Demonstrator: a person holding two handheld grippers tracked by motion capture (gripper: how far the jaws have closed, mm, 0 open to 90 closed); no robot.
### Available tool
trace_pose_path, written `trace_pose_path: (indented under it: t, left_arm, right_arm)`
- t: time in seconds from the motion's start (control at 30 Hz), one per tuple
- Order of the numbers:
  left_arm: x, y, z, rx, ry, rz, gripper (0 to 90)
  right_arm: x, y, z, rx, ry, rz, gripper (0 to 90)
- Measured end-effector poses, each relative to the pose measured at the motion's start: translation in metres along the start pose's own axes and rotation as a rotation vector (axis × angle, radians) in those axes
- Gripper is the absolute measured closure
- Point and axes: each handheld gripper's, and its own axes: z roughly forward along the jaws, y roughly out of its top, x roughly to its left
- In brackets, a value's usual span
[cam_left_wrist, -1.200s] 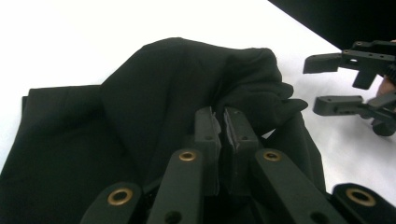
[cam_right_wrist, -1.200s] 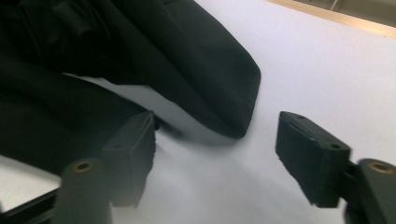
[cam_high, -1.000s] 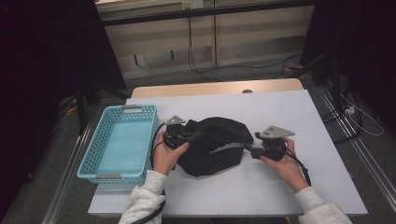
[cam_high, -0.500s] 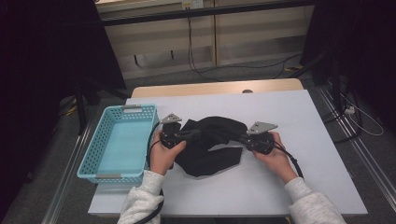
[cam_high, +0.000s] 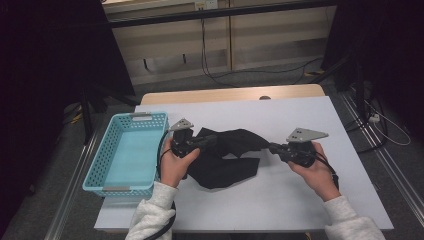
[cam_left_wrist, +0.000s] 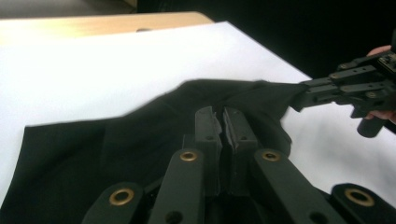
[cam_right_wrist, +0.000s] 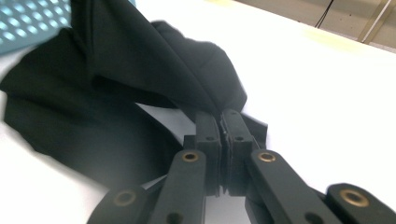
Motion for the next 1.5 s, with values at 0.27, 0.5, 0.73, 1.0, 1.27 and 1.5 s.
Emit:
trace_pose_path:
  t: [0.27, 0.5, 0.73, 1.0, 1.27, 1.5]
  left_arm:
    - [0.002, -0.007, 0.012, 0.022, 0.019, 0.019, 85.8]
    - [0.005, -0.015, 0.015, 0.043, 0.033, 0.014, 86.2]
    - [0.025, -0.013, -0.007, -0.004, 0.124, -0.051, 86.6]
    - [0.036, -0.013, -0.015, -0.027, 0.183, -0.073, 86.5]
    - [0.041, -0.015, -0.015, -0.016, 0.207, -0.087, 86.2]
    - [0.033, -0.014, -0.009, 0.022, 0.182, -0.034, 60.4]
  right_arm:
    - [-0.006, -0.001, -0.013, -0.042, -0.012, 0.046, 87.1]
    - [-0.011, -0.006, 0.001, -0.024, -0.041, 0.071, 86.6]
    - [-0.007, -0.009, 0.010, -0.014, -0.049, 0.060, 71.3]
    - [0.003, -0.014, 0.019, 0.038, 0.007, 0.032, 64.1]
    - [0.012, -0.021, 0.032, 0.094, 0.024, 0.008, 55.8]
    - [0.009, -0.018, 0.030, 0.078, 0.003, 0.014, 50.8]
